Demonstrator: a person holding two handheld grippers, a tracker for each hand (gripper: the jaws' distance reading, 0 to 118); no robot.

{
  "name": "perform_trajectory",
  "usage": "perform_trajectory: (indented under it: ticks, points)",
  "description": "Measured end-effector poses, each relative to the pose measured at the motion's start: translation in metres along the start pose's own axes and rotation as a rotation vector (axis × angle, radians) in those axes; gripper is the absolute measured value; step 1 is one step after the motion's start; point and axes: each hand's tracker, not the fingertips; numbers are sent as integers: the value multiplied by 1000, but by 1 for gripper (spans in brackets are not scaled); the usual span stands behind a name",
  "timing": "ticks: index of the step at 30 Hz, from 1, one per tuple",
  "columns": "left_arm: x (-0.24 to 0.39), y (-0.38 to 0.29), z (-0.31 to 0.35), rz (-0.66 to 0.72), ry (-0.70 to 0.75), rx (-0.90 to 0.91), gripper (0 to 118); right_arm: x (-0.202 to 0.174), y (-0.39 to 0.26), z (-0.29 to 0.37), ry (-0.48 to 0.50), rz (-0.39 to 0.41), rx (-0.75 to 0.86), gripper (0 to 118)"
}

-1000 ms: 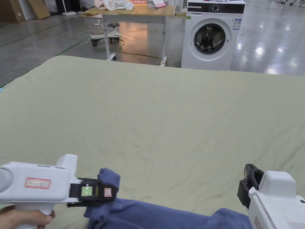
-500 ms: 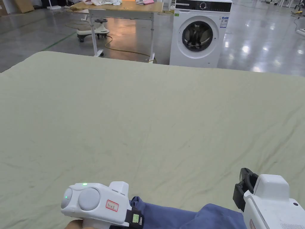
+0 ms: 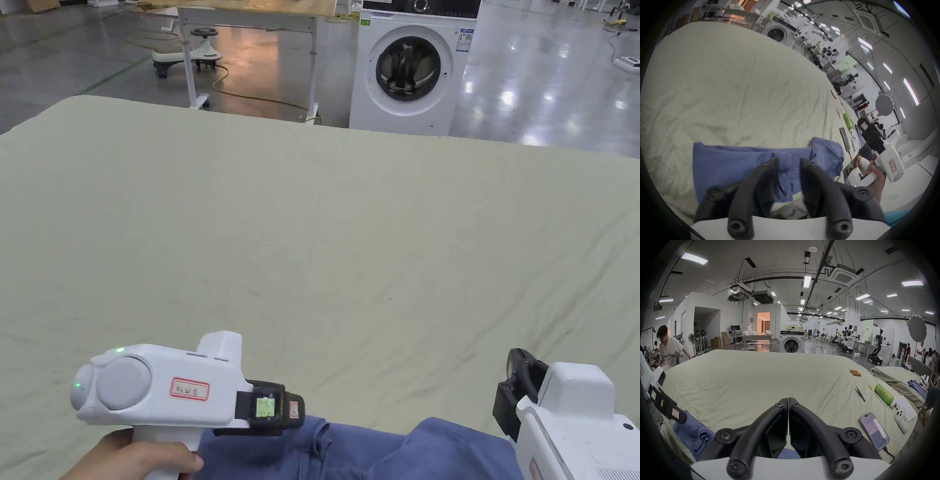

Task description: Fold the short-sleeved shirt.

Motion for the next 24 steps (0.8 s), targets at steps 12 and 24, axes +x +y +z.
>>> perform_trajectory:
  ticks: [12, 24]
  points:
    - [-2, -49, -67, -79, 83, -265, 3, 3, -4, 1, -1, -4, -13, 0]
    - [2, -53, -77, -77, 2, -217, 3, 0, -7, -2, 10, -11, -22, 0]
